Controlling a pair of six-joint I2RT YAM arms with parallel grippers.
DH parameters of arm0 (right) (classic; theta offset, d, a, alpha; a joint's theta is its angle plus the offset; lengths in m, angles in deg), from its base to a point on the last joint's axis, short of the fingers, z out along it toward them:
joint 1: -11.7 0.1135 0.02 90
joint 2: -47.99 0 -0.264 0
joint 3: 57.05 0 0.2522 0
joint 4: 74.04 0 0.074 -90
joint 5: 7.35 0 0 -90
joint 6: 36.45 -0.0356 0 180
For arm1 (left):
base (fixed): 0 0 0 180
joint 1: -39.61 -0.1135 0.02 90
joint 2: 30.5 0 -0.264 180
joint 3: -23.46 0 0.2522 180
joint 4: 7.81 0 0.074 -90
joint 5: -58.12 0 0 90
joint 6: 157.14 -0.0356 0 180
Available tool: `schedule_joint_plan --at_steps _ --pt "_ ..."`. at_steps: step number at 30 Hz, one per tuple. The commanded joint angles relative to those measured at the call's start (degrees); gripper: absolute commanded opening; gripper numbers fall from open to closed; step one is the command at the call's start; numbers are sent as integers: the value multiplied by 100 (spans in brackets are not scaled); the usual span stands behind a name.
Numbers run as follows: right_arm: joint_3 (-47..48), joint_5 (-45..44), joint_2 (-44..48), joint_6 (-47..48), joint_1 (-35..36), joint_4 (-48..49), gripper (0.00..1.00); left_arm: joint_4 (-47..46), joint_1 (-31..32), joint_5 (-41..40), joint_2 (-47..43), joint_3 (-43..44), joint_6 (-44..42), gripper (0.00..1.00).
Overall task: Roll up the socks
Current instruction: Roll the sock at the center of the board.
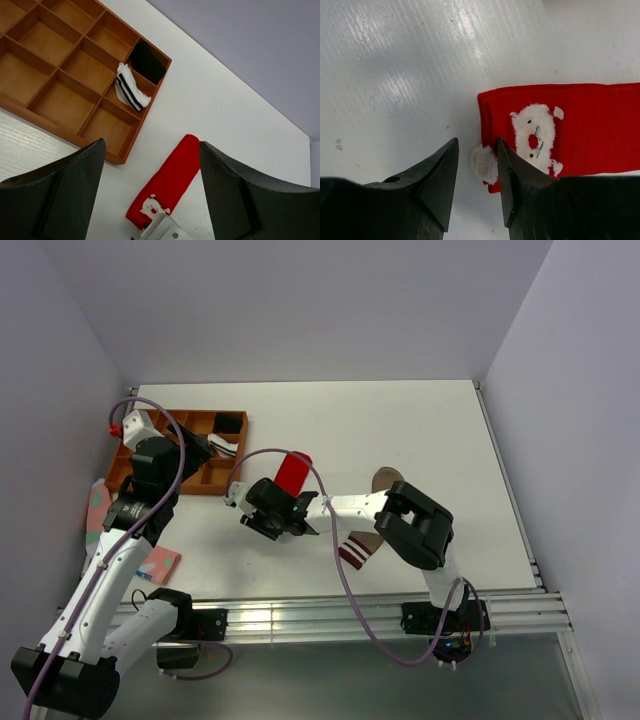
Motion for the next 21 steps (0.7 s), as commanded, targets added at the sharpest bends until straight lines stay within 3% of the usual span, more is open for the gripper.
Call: schedule_joint_plan --at_steps 1,18,21 --pt "173 -158 -92 -57 47 234 44 -280 -40 148 -73 -20 -94 80" --pt "59 -387 -295 180 47 269 46 -623 -48 333 -82 -495 20 80" --pt "41 -360 -321 180 47 243 37 -676 -48 368 -73 -591 37 79"
